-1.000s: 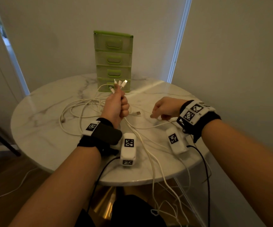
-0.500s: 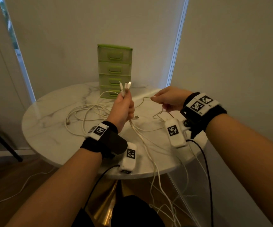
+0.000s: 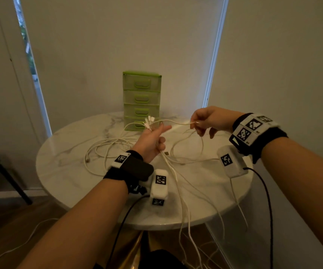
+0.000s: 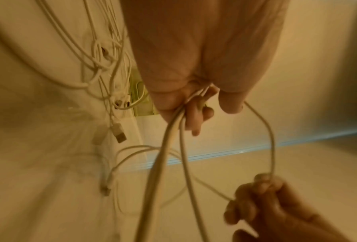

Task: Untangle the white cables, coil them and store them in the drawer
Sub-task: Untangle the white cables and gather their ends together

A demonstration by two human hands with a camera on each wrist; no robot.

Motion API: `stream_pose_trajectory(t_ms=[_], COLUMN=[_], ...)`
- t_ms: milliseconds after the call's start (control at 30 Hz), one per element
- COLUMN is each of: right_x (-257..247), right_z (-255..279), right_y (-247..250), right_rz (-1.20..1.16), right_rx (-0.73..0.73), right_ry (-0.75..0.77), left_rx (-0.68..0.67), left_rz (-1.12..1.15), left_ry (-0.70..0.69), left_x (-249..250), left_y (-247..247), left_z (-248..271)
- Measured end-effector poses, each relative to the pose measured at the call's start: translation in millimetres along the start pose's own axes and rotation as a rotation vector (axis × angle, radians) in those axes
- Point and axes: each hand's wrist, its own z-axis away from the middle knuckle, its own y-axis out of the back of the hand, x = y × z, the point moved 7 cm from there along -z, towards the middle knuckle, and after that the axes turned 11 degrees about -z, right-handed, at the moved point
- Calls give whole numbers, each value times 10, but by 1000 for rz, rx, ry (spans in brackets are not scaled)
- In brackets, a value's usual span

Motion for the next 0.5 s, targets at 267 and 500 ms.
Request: stream_pose_trajectory(t_ms=[267,500], right_x=[529,781], right_z=[22,41], right_y=[118,82], right_rz=[141,477], right_rx=[156,167], right_ry=[-337,-492], left_rx=[18,250], left_rz=[149,176], left_ry=[-121,-164], left_x=[277,361], left_y=[-7,297], left_z=[-4,-117])
